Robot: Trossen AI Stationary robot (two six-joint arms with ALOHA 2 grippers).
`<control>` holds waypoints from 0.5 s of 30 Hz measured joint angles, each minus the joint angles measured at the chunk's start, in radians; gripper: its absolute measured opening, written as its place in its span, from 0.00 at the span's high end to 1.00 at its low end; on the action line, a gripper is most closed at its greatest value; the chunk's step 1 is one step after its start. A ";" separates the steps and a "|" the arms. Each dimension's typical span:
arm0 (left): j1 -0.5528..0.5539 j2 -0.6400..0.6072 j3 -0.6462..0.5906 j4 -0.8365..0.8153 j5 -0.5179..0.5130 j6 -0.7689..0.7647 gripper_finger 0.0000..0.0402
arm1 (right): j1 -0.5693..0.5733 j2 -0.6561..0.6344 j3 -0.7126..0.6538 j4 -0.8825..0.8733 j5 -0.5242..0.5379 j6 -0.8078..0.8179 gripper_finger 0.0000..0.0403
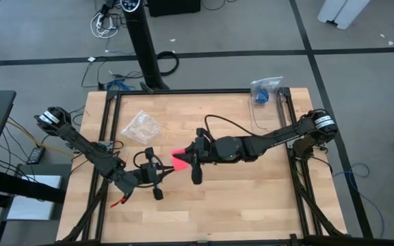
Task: Roll bandage
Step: Roll the pink bandage
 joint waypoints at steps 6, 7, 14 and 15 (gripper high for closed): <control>0.000 0.000 0.000 0.025 0.025 0.000 0.97 | -0.024 0.000 0.000 -0.001 0.001 0.006 0.83; 0.000 0.000 0.000 0.026 0.028 0.000 0.97 | -0.030 0.000 0.000 -0.001 0.001 0.008 0.82; 0.000 0.000 0.000 0.045 0.045 -0.008 0.97 | -0.081 0.000 0.000 0.041 -0.051 -0.001 0.74; 0.000 0.000 0.000 0.050 0.054 -0.010 0.97 | -0.089 0.000 0.000 0.053 -0.072 -0.008 0.73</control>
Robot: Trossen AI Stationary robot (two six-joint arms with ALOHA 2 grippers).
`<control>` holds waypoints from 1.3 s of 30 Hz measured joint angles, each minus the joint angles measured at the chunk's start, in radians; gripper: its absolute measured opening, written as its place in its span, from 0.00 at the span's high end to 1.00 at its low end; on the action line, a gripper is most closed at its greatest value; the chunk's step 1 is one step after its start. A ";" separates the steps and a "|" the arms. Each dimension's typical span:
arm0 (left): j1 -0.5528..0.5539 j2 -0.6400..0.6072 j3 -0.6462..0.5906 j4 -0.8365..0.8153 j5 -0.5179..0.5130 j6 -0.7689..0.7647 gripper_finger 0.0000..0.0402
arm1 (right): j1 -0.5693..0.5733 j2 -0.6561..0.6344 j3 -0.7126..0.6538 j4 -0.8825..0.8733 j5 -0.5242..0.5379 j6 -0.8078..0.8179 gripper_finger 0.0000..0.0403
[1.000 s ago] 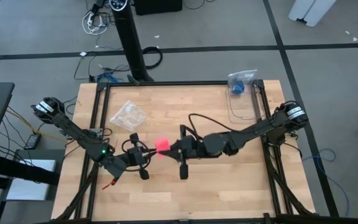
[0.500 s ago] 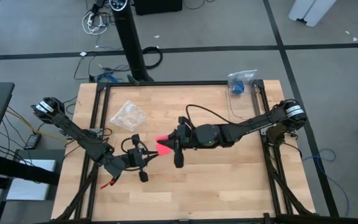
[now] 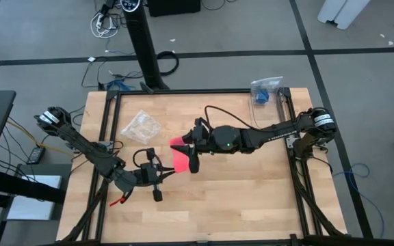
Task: Roll bandage
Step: Roll the pink bandage
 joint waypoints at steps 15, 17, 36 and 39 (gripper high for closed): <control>0.000 0.000 0.001 0.126 0.126 -0.079 0.97 | -0.088 0.000 -0.001 -0.089 -0.194 0.015 0.71; 0.000 0.000 0.001 0.134 0.126 -0.099 0.97 | -0.087 0.000 -0.001 -0.082 -0.221 0.028 0.70; 0.000 -0.009 0.001 0.306 0.149 -0.321 0.97 | -0.026 -0.355 -0.138 -0.460 -0.152 -0.110 0.69; 0.000 -0.009 0.001 0.337 0.160 -0.342 0.97 | 0.007 -0.386 -0.285 -0.368 -0.151 -0.090 0.68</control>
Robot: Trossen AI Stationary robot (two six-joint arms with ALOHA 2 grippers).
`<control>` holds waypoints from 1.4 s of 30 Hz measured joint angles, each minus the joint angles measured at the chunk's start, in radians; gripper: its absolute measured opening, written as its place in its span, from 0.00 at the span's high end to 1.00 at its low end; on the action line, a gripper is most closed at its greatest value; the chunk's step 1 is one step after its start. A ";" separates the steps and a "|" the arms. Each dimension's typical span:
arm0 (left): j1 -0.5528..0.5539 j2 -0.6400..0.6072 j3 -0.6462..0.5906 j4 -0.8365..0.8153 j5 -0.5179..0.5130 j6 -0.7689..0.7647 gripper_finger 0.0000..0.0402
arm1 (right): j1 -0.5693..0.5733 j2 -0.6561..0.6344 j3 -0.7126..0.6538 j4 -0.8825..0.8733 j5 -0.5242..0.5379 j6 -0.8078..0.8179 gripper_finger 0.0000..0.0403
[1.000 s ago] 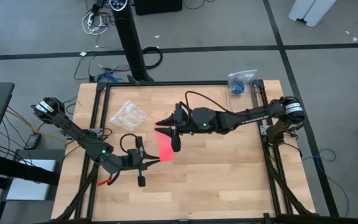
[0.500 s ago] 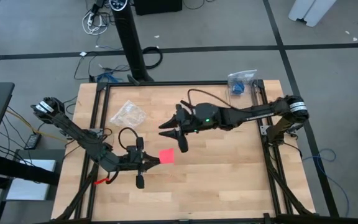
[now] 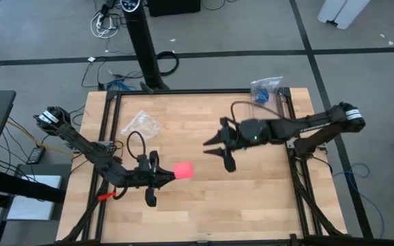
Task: Roll bandage
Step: Roll the pink bandage
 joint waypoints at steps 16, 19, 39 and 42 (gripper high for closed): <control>0.002 0.000 0.000 0.076 0.039 0.004 0.97 | 0.165 0.273 -0.377 1.056 0.071 0.019 0.64; 0.002 0.000 0.000 0.078 0.044 0.005 0.97 | 0.150 0.327 -0.303 1.046 0.074 0.015 0.60; 0.002 0.000 0.000 0.209 0.097 0.104 0.97 | 0.095 0.373 -0.113 0.841 -0.037 0.026 0.90; 0.002 0.000 0.000 0.230 0.124 0.109 0.97 | 0.075 0.374 -0.099 0.836 -0.035 0.011 0.97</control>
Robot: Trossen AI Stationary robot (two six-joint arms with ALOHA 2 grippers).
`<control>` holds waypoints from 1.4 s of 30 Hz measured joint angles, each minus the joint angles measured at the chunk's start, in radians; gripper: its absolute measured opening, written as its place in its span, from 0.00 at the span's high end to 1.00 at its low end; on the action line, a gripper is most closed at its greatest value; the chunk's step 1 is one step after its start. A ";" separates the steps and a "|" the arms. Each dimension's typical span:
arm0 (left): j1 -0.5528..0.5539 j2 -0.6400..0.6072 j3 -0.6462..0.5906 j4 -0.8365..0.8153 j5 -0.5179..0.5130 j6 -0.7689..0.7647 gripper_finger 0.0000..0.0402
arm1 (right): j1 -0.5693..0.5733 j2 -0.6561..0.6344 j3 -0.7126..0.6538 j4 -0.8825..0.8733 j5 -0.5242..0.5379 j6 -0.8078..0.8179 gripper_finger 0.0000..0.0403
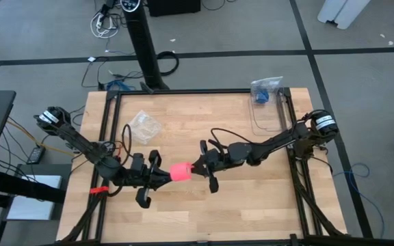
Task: Roll bandage
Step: Roll the pink bandage
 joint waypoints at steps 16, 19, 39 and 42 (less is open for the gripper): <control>-0.008 0.002 0.000 0.140 0.095 0.117 0.97 | -0.079 0.010 0.054 -0.208 -0.049 0.066 1.00; -0.008 0.002 0.000 0.133 0.048 0.161 0.98 | -0.038 0.014 0.053 -0.221 -0.047 0.085 1.00; -0.009 -0.011 0.000 -0.221 -0.205 0.296 0.98 | 0.253 0.009 0.052 -0.094 0.250 0.129 1.00; -0.009 -0.011 0.000 -0.242 -0.206 0.295 0.98 | 0.253 0.008 0.072 -0.084 0.252 0.120 1.00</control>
